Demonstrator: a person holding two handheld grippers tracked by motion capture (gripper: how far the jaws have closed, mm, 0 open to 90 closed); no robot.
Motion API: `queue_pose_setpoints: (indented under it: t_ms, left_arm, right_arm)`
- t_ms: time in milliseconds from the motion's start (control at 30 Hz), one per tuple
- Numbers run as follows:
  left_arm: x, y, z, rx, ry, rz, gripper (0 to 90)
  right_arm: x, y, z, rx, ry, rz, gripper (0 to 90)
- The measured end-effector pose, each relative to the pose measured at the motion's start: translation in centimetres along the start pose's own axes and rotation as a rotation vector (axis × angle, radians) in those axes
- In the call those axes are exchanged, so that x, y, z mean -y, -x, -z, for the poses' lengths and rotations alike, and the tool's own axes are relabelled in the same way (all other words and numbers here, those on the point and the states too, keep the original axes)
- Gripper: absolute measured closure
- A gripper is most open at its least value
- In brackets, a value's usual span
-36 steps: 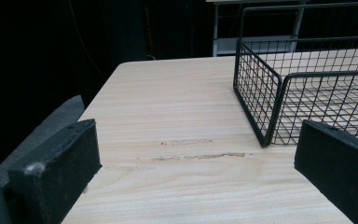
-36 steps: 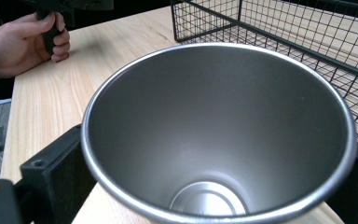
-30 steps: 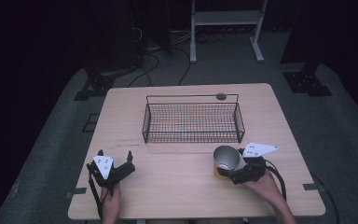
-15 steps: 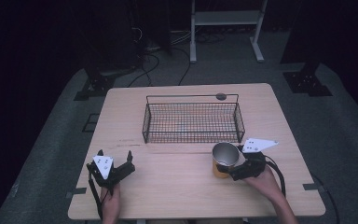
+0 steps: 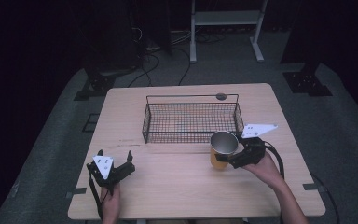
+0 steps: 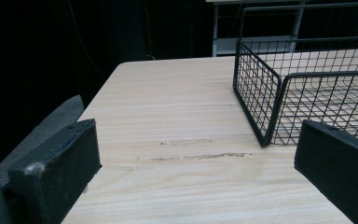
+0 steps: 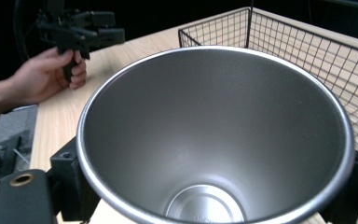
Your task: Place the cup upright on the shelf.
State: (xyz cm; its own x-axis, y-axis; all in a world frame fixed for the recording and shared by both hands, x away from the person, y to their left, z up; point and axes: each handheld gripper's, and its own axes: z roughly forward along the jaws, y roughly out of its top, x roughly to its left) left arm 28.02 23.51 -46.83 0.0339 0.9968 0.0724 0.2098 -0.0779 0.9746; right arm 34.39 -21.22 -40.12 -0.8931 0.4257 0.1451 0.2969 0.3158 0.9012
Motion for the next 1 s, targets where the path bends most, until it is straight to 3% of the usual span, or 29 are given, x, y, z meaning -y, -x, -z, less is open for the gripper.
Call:
queue_pose_setpoints:
  t_ms: [400, 1000]
  left_arm:
    - [0.0, 0.0, 0.0, 0.0, -0.002, 0.001, 0.0]
    - [0.0, 0.0, 0.0, 0.0, 0.0, 0.002, 0.0]
  right_arm:
    - [-2.8, 2.3, 0.1, -0.043, 0.019, -0.021, 12.8]
    - [-6.7, 4.4, -1.5, -0.056, -0.002, 0.003, 12.8]
